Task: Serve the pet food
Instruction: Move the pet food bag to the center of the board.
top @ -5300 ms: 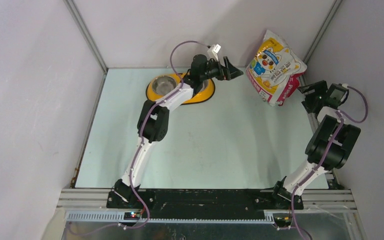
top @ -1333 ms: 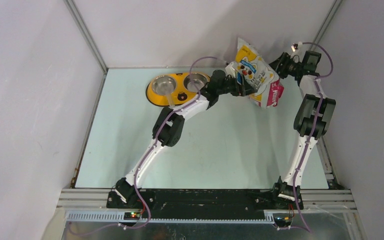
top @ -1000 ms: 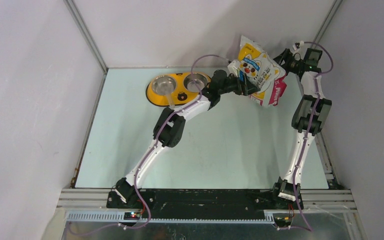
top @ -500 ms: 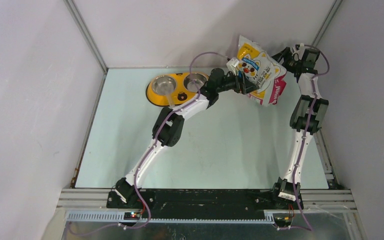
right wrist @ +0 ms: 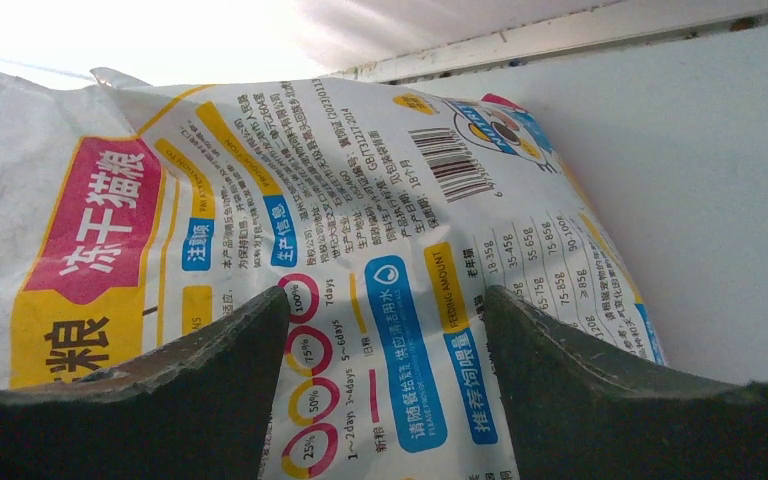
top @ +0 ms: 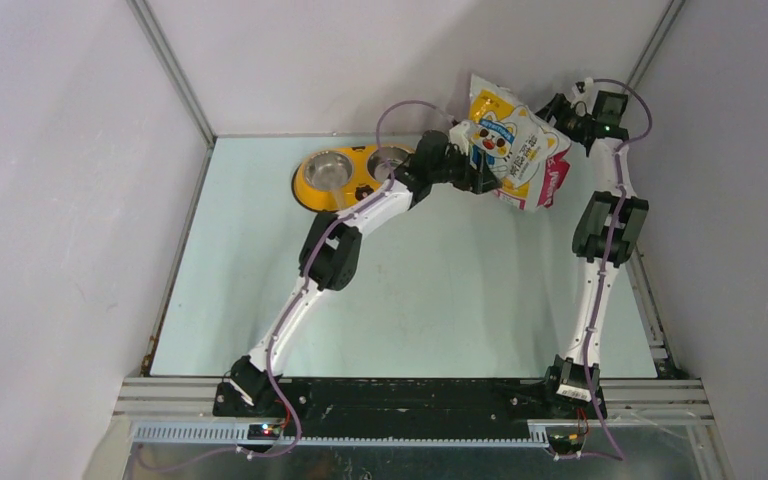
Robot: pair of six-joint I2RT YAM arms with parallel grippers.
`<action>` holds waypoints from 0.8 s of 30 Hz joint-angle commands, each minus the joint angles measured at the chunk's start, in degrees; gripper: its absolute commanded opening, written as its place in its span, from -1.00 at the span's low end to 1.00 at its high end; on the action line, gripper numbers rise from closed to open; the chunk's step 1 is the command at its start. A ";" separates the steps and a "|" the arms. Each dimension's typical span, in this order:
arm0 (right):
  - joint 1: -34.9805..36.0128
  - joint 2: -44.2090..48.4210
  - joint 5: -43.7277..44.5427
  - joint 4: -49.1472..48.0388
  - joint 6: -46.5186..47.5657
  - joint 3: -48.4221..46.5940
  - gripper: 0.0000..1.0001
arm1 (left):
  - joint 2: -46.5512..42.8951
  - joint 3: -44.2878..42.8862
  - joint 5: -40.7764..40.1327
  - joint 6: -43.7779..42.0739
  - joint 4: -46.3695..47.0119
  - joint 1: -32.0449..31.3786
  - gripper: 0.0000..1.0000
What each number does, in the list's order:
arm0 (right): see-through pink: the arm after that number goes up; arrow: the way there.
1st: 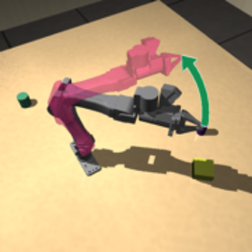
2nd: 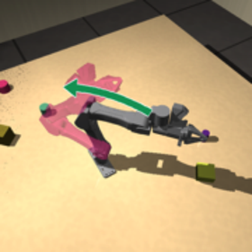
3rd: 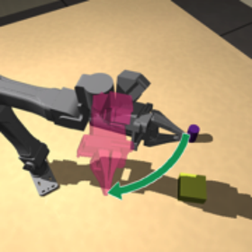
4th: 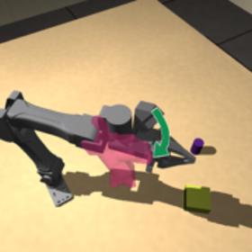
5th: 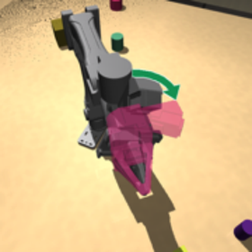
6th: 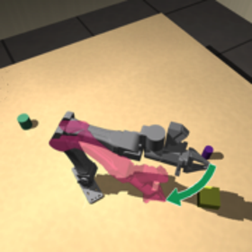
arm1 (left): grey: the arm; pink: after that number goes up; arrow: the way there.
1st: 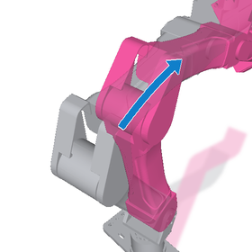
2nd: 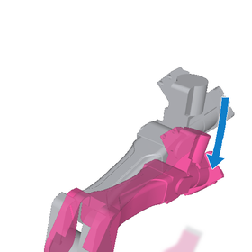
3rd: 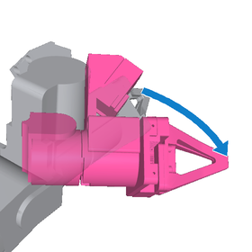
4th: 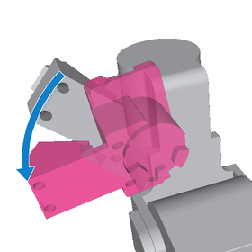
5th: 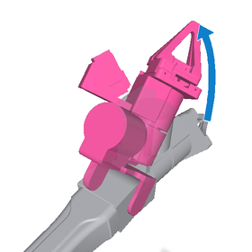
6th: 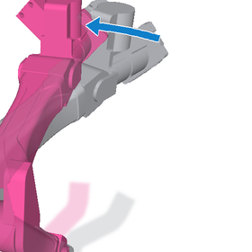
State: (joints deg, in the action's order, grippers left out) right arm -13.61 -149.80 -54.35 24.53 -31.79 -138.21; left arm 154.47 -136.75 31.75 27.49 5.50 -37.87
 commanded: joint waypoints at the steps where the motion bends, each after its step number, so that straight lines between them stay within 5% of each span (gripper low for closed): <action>1: 9.76 -10.17 -6.27 26.99 8.03 1.34 0.51 | -9.03 -1.68 -5.75 -12.09 -13.31 0.43 0.74; 24: 18.24 -5.96 -15.14 50.11 33.01 10.41 0.49 | -17.13 5.87 -7.79 -12.15 -22.90 -0.15 0.93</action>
State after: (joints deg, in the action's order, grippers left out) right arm -7.46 -147.06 -62.41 41.04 -1.32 -138.37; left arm 141.51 -131.55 24.80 16.49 -17.98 -37.98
